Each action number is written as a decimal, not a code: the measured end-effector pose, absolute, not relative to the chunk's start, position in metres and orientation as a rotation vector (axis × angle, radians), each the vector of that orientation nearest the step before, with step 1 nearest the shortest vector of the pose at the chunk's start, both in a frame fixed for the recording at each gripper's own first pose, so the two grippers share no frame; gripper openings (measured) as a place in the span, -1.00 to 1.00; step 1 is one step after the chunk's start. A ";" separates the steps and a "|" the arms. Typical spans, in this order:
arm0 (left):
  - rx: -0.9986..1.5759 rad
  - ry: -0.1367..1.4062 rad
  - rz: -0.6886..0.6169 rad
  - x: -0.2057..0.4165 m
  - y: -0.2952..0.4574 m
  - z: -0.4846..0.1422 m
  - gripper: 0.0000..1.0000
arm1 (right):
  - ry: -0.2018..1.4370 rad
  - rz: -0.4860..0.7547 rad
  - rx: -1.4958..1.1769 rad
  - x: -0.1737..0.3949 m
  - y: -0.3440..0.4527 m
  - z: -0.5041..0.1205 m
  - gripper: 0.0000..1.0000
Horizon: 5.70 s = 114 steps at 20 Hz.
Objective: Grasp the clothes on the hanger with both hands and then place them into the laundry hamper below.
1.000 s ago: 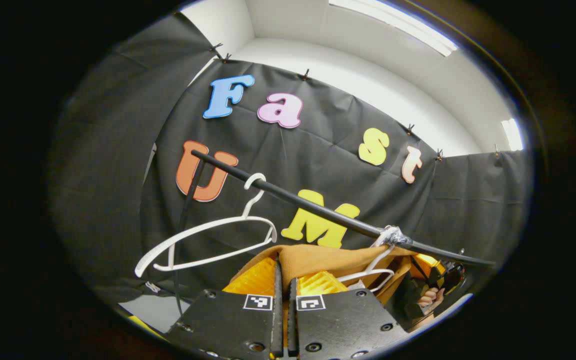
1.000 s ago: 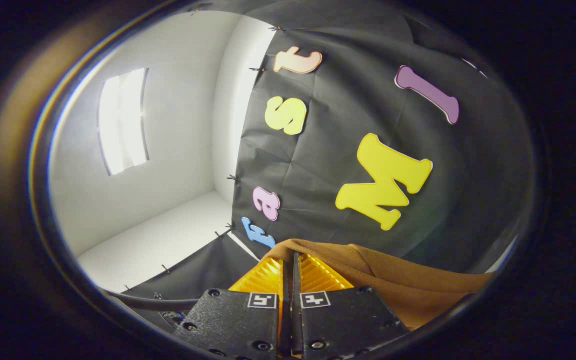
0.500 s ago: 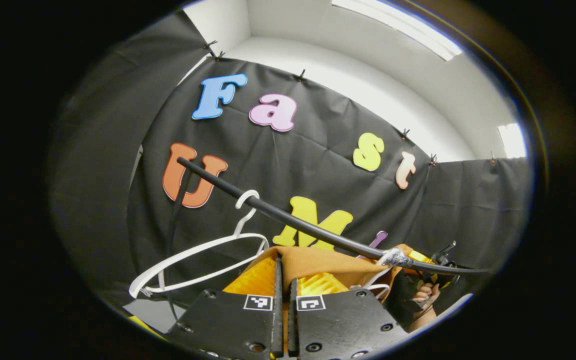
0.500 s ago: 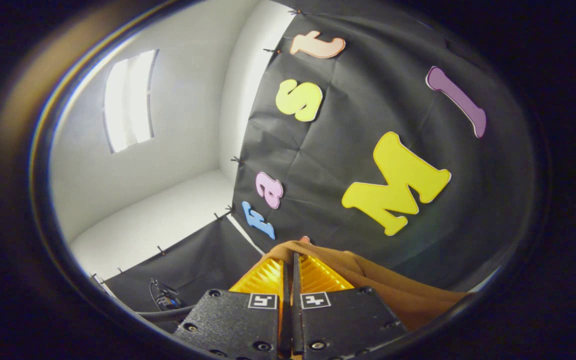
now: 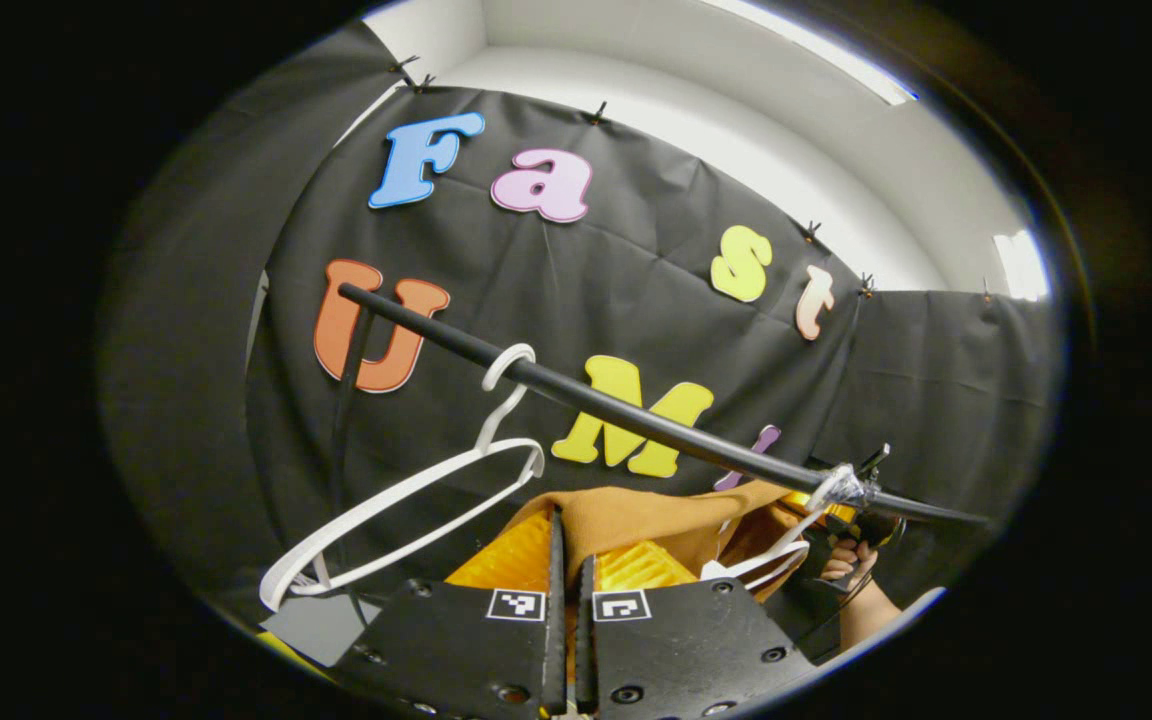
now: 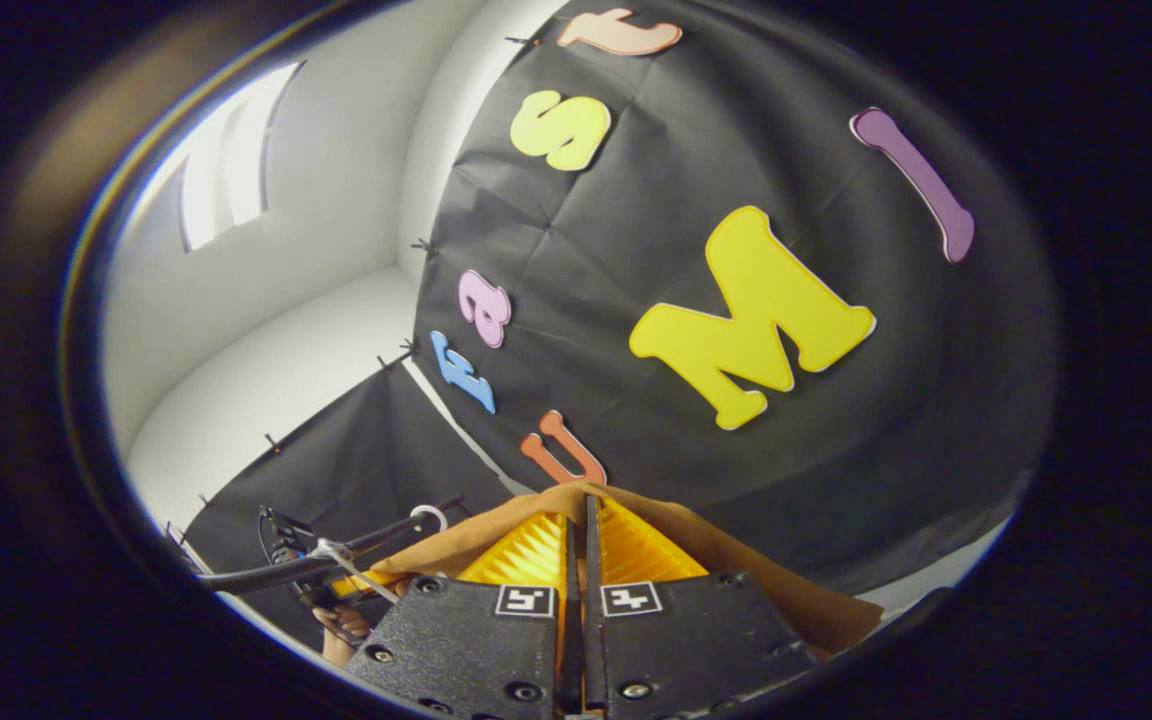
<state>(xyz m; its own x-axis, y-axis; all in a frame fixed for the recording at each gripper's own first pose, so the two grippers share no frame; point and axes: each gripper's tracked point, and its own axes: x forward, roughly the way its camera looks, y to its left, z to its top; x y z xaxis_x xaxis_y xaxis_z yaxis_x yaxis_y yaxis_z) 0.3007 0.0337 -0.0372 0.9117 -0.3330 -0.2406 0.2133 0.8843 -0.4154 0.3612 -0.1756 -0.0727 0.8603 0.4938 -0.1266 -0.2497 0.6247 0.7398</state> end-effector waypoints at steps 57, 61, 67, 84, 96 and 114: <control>-0.524 0.494 -0.325 0.184 0.047 -0.142 -0.99 | 0.720 0.319 0.971 0.221 -0.115 -0.311 -0.93; -0.478 0.501 -0.375 0.162 0.017 -0.139 -0.98 | 0.724 0.305 0.957 0.200 -0.104 -0.311 -0.95; -0.387 0.516 -0.483 0.128 -0.040 -0.136 -0.98 | 0.729 0.267 0.946 0.162 -0.098 -0.312 -0.93; -0.298 0.665 -0.635 0.094 -0.158 -0.210 -0.98 | 0.672 0.161 0.841 0.103 -0.102 -0.298 -0.92; -0.045 0.873 -0.506 0.085 -0.157 -0.300 -0.09 | 0.786 0.042 0.523 0.068 -0.105 -0.317 0.22; -0.050 0.371 -0.338 0.066 -0.039 -0.085 1.00 | 0.319 -0.022 0.132 0.016 -0.033 -0.072 0.82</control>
<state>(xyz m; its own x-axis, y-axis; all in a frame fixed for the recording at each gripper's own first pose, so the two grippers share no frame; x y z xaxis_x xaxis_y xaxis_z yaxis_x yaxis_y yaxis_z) 0.0660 -0.0392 -0.0849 0.8767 -0.3331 -0.3471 0.3151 0.9428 -0.1089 0.0161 -0.0329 -0.0721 0.9495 -0.0009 -0.3137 0.0425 0.9911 0.1258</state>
